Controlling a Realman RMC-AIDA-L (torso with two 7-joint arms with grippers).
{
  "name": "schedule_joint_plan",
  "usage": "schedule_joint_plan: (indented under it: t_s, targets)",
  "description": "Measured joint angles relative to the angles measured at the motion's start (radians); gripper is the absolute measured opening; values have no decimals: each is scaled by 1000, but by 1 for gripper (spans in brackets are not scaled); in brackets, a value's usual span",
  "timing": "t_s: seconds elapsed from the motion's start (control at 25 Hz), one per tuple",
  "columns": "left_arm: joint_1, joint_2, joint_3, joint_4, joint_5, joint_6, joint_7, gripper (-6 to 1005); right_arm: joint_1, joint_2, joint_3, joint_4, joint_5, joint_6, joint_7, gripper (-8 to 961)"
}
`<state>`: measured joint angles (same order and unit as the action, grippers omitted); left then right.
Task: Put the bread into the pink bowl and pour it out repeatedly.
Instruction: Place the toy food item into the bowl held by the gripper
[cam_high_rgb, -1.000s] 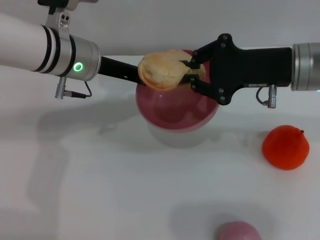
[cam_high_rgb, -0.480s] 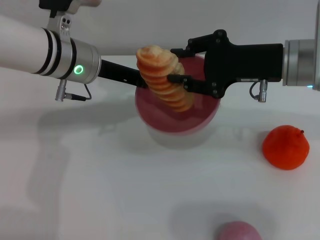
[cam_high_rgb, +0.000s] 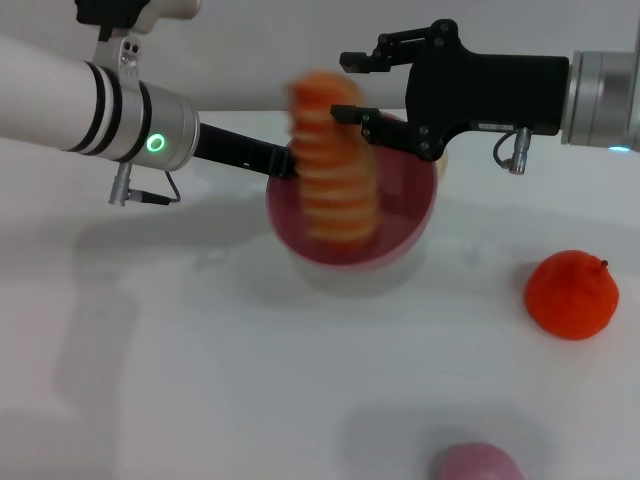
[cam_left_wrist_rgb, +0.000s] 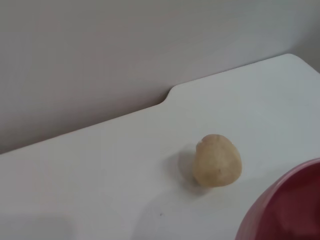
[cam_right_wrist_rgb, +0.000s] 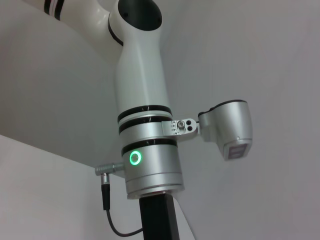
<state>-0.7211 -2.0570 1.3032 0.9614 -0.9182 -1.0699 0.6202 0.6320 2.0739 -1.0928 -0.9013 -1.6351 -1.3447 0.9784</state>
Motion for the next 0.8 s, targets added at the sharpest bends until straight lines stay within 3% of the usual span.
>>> schedule_joint_plan:
  t_s: [0.44,0.8]
  targets:
    - [0,4,-3,-22,0,15,2,45,3,0,-1,-4,38,22,-6,431]
    - [0,7,-4,-36,1,24,3,46,-16,0,16,1,311,193,29,437]
